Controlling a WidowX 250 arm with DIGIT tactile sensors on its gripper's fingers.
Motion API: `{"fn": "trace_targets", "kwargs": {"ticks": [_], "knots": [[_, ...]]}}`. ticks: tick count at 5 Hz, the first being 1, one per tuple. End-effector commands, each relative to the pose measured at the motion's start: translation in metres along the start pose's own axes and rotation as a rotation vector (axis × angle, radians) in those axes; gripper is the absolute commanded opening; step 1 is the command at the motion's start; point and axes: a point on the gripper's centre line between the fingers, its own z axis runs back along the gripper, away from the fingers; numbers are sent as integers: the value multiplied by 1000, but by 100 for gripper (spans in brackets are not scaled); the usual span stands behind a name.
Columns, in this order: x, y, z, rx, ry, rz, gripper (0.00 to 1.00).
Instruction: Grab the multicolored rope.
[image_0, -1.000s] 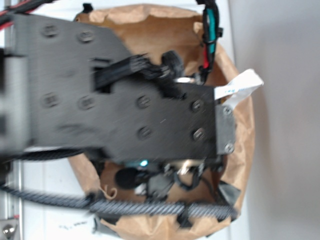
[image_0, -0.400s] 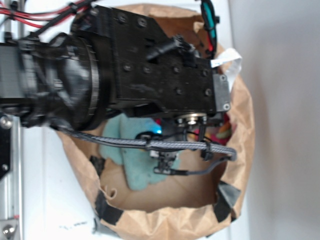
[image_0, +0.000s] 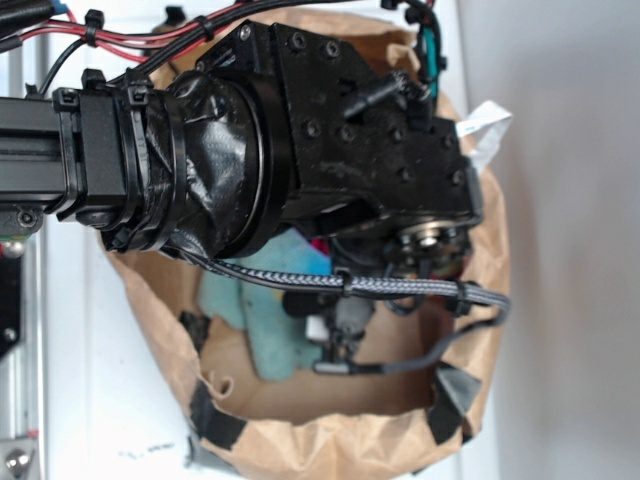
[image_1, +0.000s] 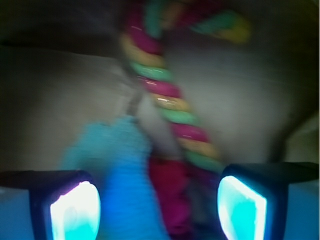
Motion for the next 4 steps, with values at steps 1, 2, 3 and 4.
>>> {"fn": "trace_targets", "kwargs": {"ticks": [1, 2, 3, 4], "knots": [[21, -10, 27, -57, -87, 5, 100], [30, -11, 33, -46, -216, -4, 100], [36, 2, 31, 1, -268, 21, 100], [36, 6, 26, 34, -285, -4, 100]]}}
